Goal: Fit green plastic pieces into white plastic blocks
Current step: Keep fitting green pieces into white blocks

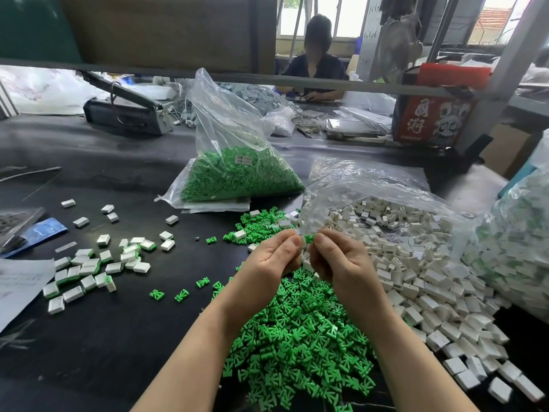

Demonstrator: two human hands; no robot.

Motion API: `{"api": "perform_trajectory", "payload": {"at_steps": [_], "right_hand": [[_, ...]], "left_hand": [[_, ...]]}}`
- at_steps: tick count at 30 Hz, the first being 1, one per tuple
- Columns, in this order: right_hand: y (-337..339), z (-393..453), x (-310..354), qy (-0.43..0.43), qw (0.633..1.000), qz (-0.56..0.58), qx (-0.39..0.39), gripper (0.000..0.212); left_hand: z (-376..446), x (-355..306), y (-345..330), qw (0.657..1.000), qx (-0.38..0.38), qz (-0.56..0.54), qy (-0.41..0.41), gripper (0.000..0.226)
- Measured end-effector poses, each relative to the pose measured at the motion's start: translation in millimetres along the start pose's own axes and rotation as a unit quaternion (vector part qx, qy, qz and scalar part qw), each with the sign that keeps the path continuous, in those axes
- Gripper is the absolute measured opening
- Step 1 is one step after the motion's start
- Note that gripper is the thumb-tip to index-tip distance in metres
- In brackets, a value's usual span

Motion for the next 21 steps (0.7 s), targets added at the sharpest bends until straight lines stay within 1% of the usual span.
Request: {"api": "perform_trajectory", "payload": {"at_steps": [5,8,10,12,16,21], "right_hand": [[-4,0,0,0.000,1.000,0.005,0.022,0.030],[-4,-1,1,0.000,0.999,-0.003,0.051,0.028],[-6,-1,1,-0.006,0.998,-0.006,0.067,0.032],[-9,-2,0,-0.010,0.997,-0.001,0.070,0.036],[-11,-4,0,-0.009,0.998,0.052,0.021,0.044],[-10,-4,0,0.008,0.998,0.054,-0.024,0.033]], "left_hand": [[-1,-2,2,1.000,-0.003,-0.002,-0.001,0.024],[-3,-6,0,0.999,0.009,0.047,-0.018,0.026],[-3,-7,-2,0.997,0.013,0.077,-0.022,0.029],[-4,-8,-2,0.996,0.008,0.085,-0.027,0.029],[-3,-7,0,0.999,-0.018,0.037,-0.035,0.023],[-2,-6,-5,0.998,-0.030,-0.006,-0.052,0.022]]}}
Point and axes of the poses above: each hand's wrist, its own z-axis towards the middle knuckle, its own y-axis out of the back of the hand, x = y × z, the point moved 9 cm from there along z, towards the middle knuckle, and after that the axes turned 9 degrees about y, right-handed, at the moved point
